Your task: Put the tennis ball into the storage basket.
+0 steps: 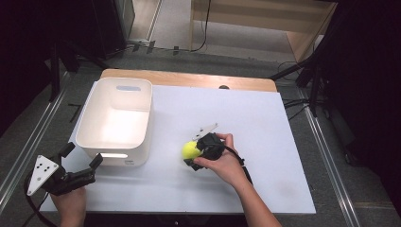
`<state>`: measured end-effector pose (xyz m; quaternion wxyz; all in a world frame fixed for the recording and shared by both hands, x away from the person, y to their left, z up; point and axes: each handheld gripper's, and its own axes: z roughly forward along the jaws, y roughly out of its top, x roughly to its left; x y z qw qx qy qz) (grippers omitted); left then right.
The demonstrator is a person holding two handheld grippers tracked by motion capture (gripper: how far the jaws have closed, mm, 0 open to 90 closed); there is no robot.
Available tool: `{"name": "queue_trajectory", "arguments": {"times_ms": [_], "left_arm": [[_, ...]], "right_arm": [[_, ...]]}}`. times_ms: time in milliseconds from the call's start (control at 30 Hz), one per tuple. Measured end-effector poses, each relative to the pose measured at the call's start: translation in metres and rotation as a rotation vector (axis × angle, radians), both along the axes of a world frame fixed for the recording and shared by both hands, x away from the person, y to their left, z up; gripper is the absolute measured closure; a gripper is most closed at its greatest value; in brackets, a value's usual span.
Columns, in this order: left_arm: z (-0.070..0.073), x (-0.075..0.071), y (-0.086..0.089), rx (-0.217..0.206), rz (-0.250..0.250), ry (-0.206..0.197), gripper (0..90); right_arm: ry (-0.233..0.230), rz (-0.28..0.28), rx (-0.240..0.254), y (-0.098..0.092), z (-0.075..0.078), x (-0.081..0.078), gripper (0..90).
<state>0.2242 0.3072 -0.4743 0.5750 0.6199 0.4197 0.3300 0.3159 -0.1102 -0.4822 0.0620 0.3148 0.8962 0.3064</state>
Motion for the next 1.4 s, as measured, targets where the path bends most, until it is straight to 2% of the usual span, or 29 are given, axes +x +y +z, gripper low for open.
{"name": "queue_trajectory", "arguments": {"times_ms": [433,533,833,967,1400], "left_arm": [[0.000,0.000,0.000,-0.002,0.003,0.000,0.0],[0.000,0.000,0.000,-0.004,0.003,0.000,0.0],[0.000,0.000,0.000,-0.006,0.002,0.002,0.0],[0.000,0.000,0.000,-0.006,0.004,0.003,0.0],[0.000,0.000,0.001,-0.008,0.003,0.004,0.0]], "right_arm": [[-0.008,-0.007,-0.029,0.008,-0.007,0.005,5.8],[-0.017,-0.008,-0.033,0.009,-0.008,0.006,11.7],[-0.014,-0.008,-0.039,0.012,-0.010,0.008,13.5],[-0.004,0.001,-0.009,0.011,-0.008,0.008,22.7],[0.010,0.015,-0.031,0.011,-0.003,0.009,23.0]]}}
